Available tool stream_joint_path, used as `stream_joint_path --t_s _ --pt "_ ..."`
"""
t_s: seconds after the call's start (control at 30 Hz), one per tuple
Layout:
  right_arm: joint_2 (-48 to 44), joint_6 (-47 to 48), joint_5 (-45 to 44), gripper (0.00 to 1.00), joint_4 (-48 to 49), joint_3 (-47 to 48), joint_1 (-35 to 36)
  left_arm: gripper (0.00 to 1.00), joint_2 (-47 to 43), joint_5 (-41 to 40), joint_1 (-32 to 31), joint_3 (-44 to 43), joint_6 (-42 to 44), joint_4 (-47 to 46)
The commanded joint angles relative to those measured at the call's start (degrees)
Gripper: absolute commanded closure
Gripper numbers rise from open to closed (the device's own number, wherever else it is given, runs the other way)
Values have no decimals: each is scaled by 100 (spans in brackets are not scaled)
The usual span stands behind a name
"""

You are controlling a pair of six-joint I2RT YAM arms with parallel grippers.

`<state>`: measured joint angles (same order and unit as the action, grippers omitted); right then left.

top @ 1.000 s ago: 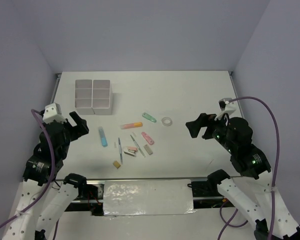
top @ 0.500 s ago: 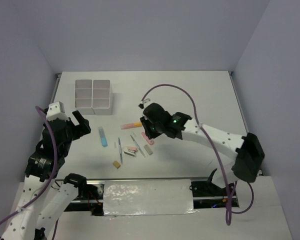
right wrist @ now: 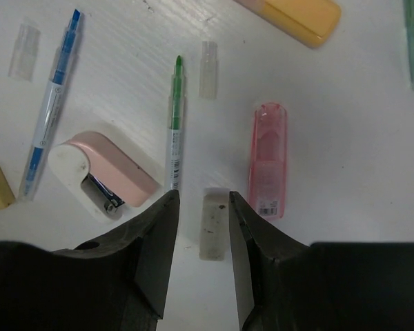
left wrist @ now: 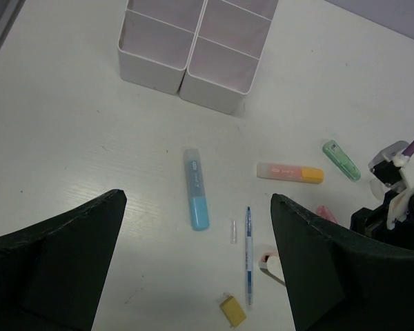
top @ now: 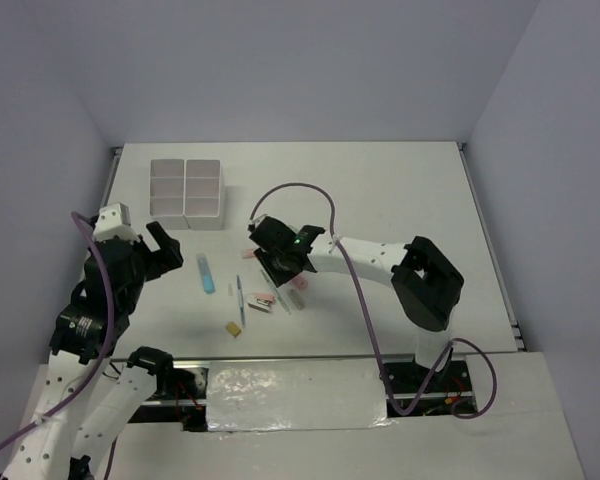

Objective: Sort the stationery into containers
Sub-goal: Pick up the pen from the center of the board.

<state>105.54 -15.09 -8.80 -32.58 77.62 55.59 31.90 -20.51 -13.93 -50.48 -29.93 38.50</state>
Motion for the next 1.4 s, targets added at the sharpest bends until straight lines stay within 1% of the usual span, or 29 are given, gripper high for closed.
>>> stream_joint_path --t_s 0.0,0.13,0.5,0.93,1.07,1.3,1.33,1.37 --pt "133 50 -52 57 103 270 171 1 79 100 22 -23 128 -264" --pt "415 33 -131 57 76 376 303 1 106 100 22 -32 128 -255" --pt "767 -20 -263 59 103 508 294 1 88 170 22 -23 146 -273" --pt "969 -134 -289 61 190 245 373 1 71 171 22 -15 146 -273" --pt "1030 -187 -324 68 199 148 408 1 62 162 22 -15 128 -255" --pt "1065 -266 -263 69 313 -46 479 1 71 170 22 -15 128 -255" --pt "1031 -275 -228 75 340 -89 479 1 71 170 22 -23 119 -255" --pt "1013 -292 -210 76 366 -90 487 1 71 170 22 -15 119 -255"
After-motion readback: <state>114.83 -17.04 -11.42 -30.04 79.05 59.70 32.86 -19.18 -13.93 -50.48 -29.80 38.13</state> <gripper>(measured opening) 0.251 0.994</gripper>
